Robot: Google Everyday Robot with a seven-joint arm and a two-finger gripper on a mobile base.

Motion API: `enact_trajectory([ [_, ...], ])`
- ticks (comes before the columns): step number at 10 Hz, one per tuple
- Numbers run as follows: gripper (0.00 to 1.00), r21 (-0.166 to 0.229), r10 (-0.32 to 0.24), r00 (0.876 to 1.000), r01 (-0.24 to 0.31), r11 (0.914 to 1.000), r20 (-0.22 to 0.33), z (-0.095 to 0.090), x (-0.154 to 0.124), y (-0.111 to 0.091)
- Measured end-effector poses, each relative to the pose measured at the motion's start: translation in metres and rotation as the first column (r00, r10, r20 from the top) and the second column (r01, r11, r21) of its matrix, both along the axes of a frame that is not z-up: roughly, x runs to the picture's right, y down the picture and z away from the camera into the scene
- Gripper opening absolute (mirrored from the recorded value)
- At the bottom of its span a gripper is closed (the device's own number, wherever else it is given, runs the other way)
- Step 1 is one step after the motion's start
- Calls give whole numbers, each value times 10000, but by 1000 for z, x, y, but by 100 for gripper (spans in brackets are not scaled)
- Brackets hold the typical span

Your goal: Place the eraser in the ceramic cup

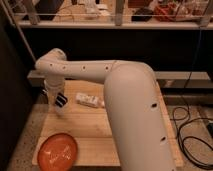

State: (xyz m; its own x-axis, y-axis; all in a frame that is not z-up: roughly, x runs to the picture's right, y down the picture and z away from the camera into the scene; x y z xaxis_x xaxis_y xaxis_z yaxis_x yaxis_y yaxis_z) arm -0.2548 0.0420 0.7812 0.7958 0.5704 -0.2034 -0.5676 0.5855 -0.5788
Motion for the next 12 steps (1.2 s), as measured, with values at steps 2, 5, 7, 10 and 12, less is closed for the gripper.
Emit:
enact_trajectory([
  [2,0,82,-60,9999,59,9999,112,4,-1,-3],
  [5,0,238,-110,9999,107,9997,87,12,3,-9],
  [7,1,285,-125,9999,121,9995,119,15,2,-12],
  [10,23,223,-122,9999,120,9997,112,11,0,-6],
  [12,41,250,-79,9999,77,9997,73,15,3,-9],
])
